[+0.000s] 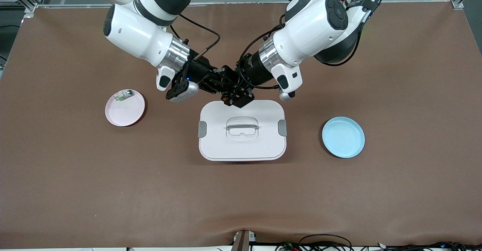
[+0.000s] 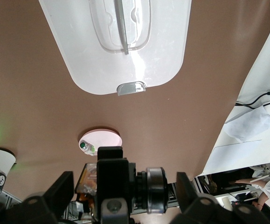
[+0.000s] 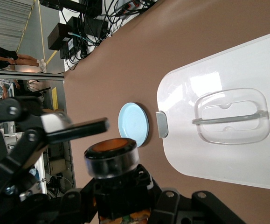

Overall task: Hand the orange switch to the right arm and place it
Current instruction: 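Grasp the switch with the right gripper and open the left gripper, then carry the switch to the pink plate while the left gripper withdraws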

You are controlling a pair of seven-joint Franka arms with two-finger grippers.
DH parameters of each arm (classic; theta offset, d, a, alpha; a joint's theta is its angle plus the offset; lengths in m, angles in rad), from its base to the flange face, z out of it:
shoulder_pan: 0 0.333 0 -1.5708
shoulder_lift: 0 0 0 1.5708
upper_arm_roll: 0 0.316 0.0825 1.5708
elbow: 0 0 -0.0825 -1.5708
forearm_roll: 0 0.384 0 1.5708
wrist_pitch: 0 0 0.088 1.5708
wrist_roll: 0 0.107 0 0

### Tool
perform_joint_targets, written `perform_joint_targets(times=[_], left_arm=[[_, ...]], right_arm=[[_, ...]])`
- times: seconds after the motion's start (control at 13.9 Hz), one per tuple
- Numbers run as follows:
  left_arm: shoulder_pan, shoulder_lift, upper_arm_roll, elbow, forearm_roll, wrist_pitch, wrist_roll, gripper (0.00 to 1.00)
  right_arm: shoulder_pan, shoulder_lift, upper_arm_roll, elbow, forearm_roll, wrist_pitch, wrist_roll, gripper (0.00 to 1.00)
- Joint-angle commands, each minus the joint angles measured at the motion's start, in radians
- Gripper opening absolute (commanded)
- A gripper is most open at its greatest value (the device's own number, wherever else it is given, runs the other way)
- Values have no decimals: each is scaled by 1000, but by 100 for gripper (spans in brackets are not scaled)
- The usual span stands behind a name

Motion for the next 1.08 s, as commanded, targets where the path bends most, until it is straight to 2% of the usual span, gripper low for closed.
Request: perform_joint_targets(times=[0.0,0.29,0.43,0.5,0.72,1.01], left_arm=[[-3,3,4,17,28,7,-26,100],[8,3,10,9,43,0,-16,100],[12,5,12,0,77,-7,-16,100],[35,9,12,-15,79,-7,-15,100],[64,8,12,-90,85,-7,16,100],[127,-29,12,-213,100,-7,115,100]], right_arm=[[-5,18,-7,29,3,-11,-36,0],[-39,37,-12,20,-9,-46,-177,0],[-69,40,-12,14,-47,-115,-240,0],[-88,38,-13,14,-103,-165,-251,0],[-137,25,-13,16,-370,-291,-312,0],[-229,-37,-13,16,-515,-458,-537,0]])
